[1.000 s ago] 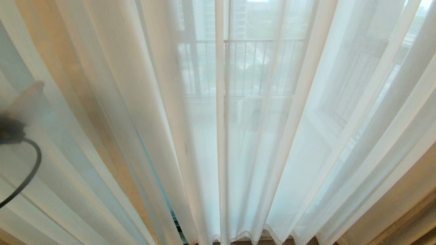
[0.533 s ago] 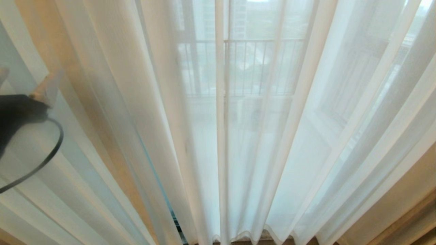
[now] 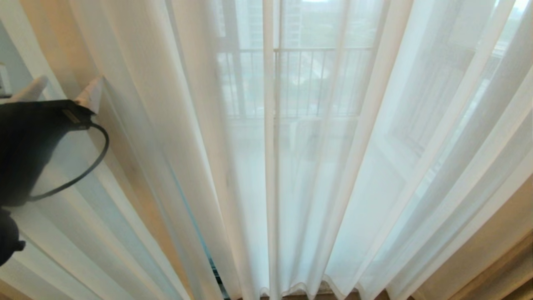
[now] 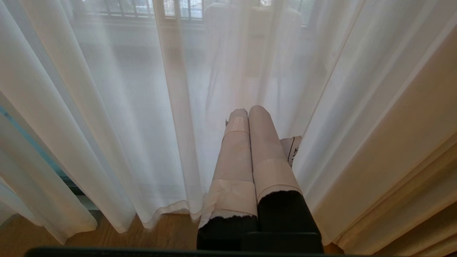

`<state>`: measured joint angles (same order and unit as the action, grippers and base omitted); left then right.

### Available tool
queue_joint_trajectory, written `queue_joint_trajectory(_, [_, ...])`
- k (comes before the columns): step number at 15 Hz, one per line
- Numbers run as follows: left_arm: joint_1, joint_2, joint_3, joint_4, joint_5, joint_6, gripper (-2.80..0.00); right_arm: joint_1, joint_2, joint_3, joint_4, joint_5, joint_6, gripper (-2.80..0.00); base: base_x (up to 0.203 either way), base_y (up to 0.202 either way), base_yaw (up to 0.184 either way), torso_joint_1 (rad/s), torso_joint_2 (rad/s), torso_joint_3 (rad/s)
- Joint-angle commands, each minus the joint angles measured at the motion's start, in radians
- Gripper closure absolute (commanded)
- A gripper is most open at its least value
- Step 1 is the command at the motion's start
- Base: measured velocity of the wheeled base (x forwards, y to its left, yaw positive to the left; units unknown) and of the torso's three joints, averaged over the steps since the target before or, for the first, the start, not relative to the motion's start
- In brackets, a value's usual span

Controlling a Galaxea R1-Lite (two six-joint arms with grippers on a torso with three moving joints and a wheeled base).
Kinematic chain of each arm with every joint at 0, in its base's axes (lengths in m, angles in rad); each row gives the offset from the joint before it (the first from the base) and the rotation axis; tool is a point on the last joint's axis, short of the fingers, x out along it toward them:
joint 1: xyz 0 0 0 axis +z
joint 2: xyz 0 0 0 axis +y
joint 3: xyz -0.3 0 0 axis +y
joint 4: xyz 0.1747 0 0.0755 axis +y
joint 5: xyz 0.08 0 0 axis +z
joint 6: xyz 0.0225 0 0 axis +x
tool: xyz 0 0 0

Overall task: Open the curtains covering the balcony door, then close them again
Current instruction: Pull the inner curtains open on both sides

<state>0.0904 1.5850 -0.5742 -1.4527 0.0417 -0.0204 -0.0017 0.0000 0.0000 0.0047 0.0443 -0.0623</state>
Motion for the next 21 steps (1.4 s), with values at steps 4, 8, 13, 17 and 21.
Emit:
queue_joint_trajectory(4, [-0.002,0.133,-0.105,-0.021,-0.003,-0.009,-2.8,0.0,0.0,0.0,0.0,0.0,-0.001,0.0,0.0,0.0,0.0,0.0,0.0,0.0])
queue_joint_trajectory(8, [-0.008,0.178,-0.171,-0.02,-0.006,-0.01,-2.8,0.0,0.0,0.0,0.0,0.0,-0.001,0.0,0.0,0.0,0.0,0.0,0.0,0.0])
queue_joint_trajectory(13, [-0.015,0.126,-0.109,-0.02,-0.006,-0.01,-2.8,0.0,0.0,0.0,0.0,0.0,-0.001,0.0,0.0,0.0,0.0,0.0,0.0,0.0])
queue_joint_trajectory(17, [-0.065,0.066,-0.013,-0.017,-0.008,-0.047,-2.8,0.0,0.0,0.0,0.0,0.0,-0.001,0.0,0.0,0.0,0.0,0.0,0.0,0.0])
queue_joint_trajectory(21, [-0.122,0.065,-0.016,-0.014,-0.008,-0.055,-2.8,0.0,0.0,0.0,0.0,0.0,-0.001,0.0,0.0,0.0,0.0,0.0,0.0,0.0])
